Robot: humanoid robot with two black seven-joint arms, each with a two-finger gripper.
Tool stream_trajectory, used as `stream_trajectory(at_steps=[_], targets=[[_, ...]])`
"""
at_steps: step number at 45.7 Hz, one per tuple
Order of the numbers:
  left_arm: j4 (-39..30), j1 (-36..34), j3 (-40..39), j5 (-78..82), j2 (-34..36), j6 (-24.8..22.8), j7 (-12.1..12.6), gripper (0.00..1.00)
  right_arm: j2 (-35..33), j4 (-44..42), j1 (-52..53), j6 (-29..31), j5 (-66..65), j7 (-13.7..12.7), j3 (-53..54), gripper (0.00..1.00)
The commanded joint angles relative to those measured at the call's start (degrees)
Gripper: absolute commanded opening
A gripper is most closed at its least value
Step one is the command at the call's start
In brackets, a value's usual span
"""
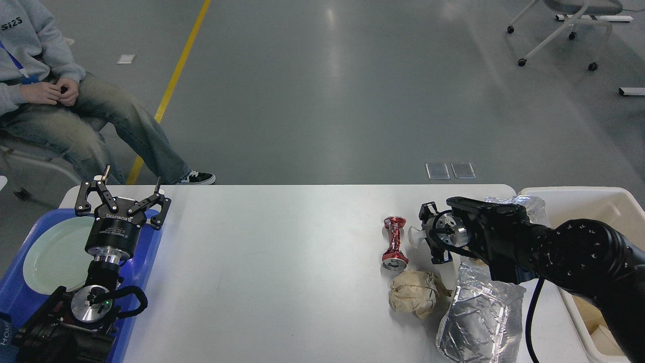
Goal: Tidy desktop
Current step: 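Grasp the white cup with the right gripper, then lift the white cup and drop it into the white bin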
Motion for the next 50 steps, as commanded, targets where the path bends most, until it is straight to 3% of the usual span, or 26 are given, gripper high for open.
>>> stream_trajectory(at_steps=[1,11,16,30,34,42,46,50], targets=[[-0.01,0.0,0.0,0.01,0.0,0.0,0.0,0.96,-2.33,3.73,2.95,0.01,-0.42,-0.01,-0.64,0.0],[-0.01,0.0,0.0,-0.08,0.0,0.0,0.0,0.96,-9.7,16.73,12.26,0.19,-6.39,-0.53,-3.01,0.0],[-0.01,0.0,0.0,0.01,0.0,0.0,0.0,0.96,-13.05,26.13,21.48,2.29,-8.24,-1.41,-9.59,0.0],[-0.01,0.0,0.0,-0.08,0.0,0.0,0.0,0.96,-17.09,38.62,44.95,28.56,-24.4,-0.36,-26.3,0.0],[-0.01,0.0,0.0,-0.08,0.0,0.0,0.0,0.96,-19.2,43.1,52.07,34.19,-31.16,2.27,-28.58,0.0],[0.07,0.0,0.0,0.01,0.0,0.0,0.0,0.96,-22.81,50.14,64.82,41.75,-41.81,10.53,-32.81,0.0],[-0.01,0.0,0.0,0.01,0.0,0.0,0.0,0.96,-24.12,53.03,70.27,45.09,-45.41,12.3,-33.95,0.0],[-0.01,0.0,0.0,0.01,0.0,0.0,0.0,0.96,-26.06,57.25,74.23,45.36,-49.72,12.21,-34.21,0.0]])
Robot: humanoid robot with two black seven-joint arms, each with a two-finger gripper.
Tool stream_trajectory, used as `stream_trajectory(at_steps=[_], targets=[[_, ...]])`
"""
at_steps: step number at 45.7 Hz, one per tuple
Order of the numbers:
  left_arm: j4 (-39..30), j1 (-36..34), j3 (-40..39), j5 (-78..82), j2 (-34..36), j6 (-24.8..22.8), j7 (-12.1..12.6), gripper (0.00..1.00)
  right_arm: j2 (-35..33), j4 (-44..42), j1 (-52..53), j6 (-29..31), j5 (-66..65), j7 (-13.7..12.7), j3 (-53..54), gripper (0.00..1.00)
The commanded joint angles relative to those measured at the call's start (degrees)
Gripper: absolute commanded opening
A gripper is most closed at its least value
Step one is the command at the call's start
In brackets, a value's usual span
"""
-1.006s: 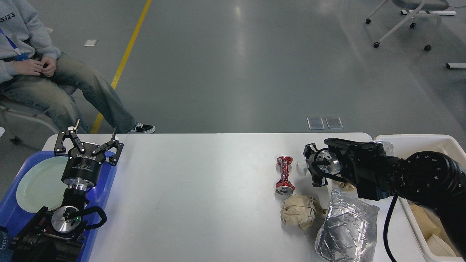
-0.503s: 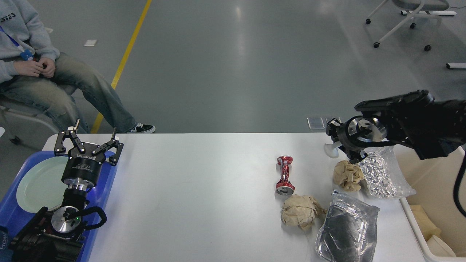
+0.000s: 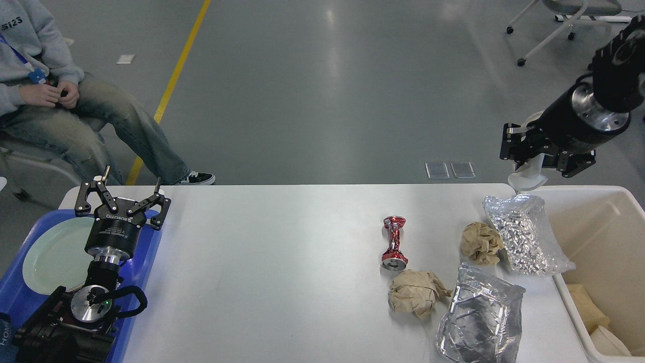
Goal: Tidy desktop
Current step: 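Lift the white cup and drop it into the white bin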
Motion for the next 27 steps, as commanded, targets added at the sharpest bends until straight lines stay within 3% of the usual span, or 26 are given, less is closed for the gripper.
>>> stream_trajectory(at_steps=[1,8,15,27], targets=[[-0.01,0.0,0.0,-0.03,0.0,0.0,0.0,0.96,-2.59,5.15,5.25,1.18,-6.08,0.43,-0.57,0.0],[-0.01,0.0,0.0,0.06,0.0,0.0,0.0,0.96,-3.47,5.68,4.81,0.74,-8.64,0.17,-1.71,0.0],[0.08,0.0,0.0,0.06,0.0,0.0,0.0,0.96,-9.87,3.93,2.71,-0.84,-10.83,0.08,-5.75,0.0],[0.08,0.0,0.0,0.06,-0.09,0.0,0.0,0.96,-24.91,-14.25,-19.68,-8.83,-17.52,-0.01,-4.45,0.0]])
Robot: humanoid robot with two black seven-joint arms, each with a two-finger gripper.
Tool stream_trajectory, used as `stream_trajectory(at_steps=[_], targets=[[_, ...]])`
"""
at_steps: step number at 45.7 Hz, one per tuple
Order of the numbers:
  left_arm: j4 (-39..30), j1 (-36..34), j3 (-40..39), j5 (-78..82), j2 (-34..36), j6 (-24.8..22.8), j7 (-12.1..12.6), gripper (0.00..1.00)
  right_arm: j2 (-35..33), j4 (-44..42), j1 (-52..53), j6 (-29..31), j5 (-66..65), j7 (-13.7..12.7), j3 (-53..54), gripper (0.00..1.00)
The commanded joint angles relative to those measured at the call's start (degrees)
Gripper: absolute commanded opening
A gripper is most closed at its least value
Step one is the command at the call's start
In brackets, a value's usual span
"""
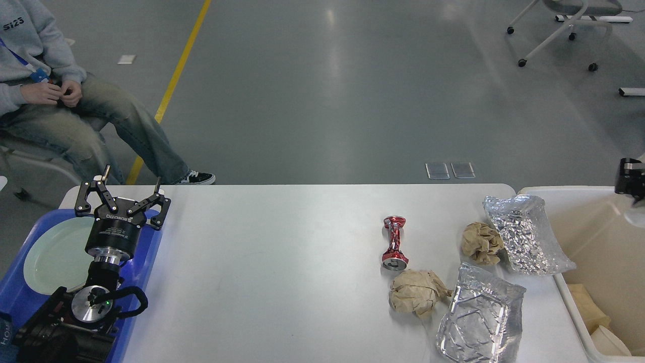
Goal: Tidy desktop
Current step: 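Lift the white cup and drop it into the white bin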
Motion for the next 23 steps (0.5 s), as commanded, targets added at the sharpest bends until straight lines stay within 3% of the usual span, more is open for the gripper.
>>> stream_trajectory(at_steps=[1,13,23], targets=[[-0.02,0.0,0.0,0.0,-0.06,0.0,0.0,0.96,-6.22,-10.95,-14.18,-4.86,-0.99,0.16,3.37,0.0],[-0.02,0.0,0.0,0.0,-0.06,0.0,0.0,0.96,-6.32,-31.87,-55.84,-17.43,-0.81,0.25,32.45,0.0],[0.06,0.0,0.0,0.0,-0.06,0.0,0.0,0.96,9.49,-55.42,-83.54,-29.82,-0.02,0.69,50.66,0.0]])
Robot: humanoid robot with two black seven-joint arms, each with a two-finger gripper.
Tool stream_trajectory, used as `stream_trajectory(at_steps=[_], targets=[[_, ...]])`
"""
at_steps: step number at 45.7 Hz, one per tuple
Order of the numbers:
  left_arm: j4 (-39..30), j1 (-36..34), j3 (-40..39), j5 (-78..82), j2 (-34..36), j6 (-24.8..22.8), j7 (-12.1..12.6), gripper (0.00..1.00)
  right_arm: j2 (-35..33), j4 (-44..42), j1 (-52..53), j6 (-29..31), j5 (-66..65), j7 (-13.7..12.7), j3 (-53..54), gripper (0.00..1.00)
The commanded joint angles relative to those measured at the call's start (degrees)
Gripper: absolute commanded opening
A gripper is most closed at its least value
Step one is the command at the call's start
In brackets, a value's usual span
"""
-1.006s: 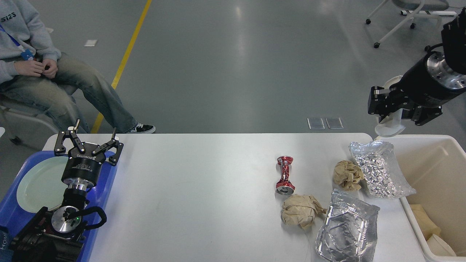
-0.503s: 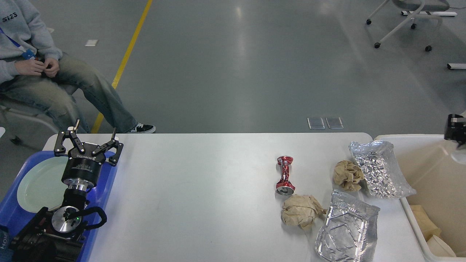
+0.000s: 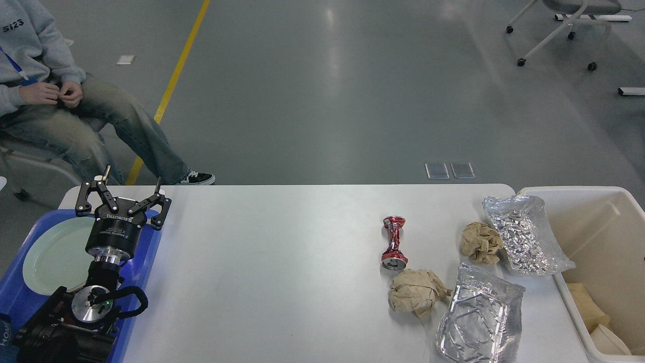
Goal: Tidy desktop
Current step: 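Lift the white cup and drop it into the white bin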
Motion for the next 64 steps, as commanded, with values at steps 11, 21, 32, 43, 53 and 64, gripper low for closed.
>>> stream_trajectory(at_steps=[11,21,32,43,53,64], targets=[[-0.04,0.0,0.0,-0.01,-0.03,0.0,0.0,0.96,20.8,-23.31,-21.85,-13.67,0.53,0.17,15.44,0.0],[-0.04,0.0,0.0,-0.01,-0.03,0.0,0.0,0.96,23.45,-23.39,-23.96,-17.81,0.61,-0.27,15.62,0.0],[-0.04,0.0,0.0,-0.01,0.06,0.0,0.0,0.96,22.83,-22.43,-24.05,-22.55,0.61,-0.1,15.62,0.82],[-0.04,0.0,0.0,-0.01,-0.03,0.0,0.0,0.96,22.92,-22.17,-24.05,-24.49,0.53,-0.19,15.45,1.0],[-0.04,0.0,0.0,-0.01,0.06,0.0,0.0,0.96,22.39,-22.08,-23.7,-24.23,-0.26,-0.1,14.92,1.0],[0.04,0.0,0.0,-0.01,0.06,0.0,0.0,0.96,12.47,-9.79,-15.36,-16.68,-2.89,-0.27,13.69,1.0]])
